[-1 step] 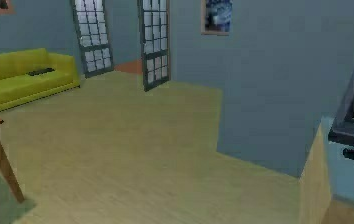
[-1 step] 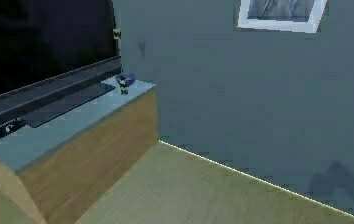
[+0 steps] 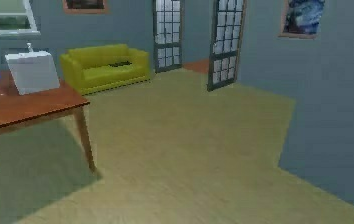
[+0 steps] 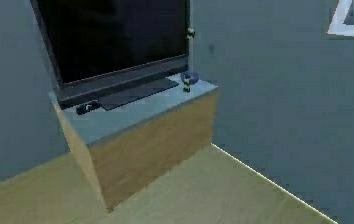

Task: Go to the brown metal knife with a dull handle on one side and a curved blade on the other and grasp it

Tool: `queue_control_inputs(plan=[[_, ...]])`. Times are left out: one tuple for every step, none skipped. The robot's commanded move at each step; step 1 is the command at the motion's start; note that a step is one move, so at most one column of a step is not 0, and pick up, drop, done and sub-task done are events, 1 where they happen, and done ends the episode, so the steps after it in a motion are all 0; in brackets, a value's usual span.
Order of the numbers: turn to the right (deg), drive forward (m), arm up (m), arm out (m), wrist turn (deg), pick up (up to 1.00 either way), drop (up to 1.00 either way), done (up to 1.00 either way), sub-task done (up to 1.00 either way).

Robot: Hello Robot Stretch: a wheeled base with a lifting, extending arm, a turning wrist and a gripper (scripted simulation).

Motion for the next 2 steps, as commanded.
queue_control_inputs(plan=[[0.0,1.00,0.00,0.00,0.0,0.00,0.00,0.00,0.00],[0.0,1.00,0.00,0.00,0.0,0.00,0.00,0.00,0.00]])
